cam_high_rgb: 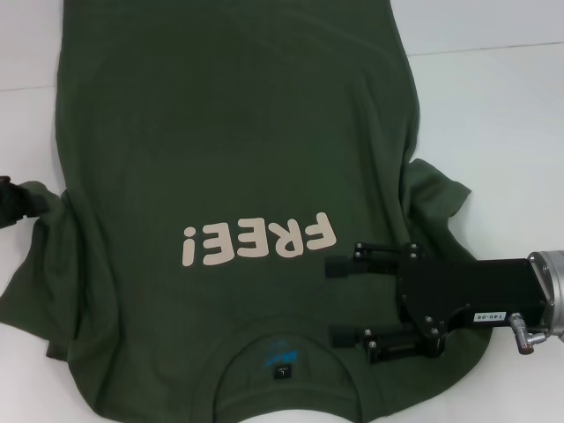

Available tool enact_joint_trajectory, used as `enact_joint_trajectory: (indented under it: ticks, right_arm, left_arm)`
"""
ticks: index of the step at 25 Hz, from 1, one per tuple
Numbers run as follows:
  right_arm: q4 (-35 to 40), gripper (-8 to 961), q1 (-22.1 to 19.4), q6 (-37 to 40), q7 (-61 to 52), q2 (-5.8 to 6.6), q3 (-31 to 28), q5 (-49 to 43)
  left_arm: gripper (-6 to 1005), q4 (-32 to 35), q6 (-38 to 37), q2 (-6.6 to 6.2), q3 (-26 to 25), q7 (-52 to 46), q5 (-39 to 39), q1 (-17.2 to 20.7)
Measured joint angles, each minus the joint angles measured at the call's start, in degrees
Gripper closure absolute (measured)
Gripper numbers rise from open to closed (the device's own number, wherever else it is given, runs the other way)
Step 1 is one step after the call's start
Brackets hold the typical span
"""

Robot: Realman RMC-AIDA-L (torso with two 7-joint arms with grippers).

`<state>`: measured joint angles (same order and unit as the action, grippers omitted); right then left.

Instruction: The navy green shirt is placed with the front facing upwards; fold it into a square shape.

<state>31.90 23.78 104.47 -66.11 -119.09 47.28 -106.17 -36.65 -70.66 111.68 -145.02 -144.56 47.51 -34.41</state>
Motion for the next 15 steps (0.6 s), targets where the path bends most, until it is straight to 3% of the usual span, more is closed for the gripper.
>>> enact_joint_trajectory:
  ticks: [11,15]
  right_arm:
    - [0.0,96,-0.13,-0.57,0.98,-0.36,0.0,0.08]
    - [-0.06,96,-0.14,-0.68,2.06,-0.45,0.0,0.14]
  left_arm:
    - [975,-0.83,-0.48,-0.63,0.11,-4.11,-0.05,-0.24]
    - [976,-0.91,-0.54,-0.24,0.12,-5.06,0.13,-1.07]
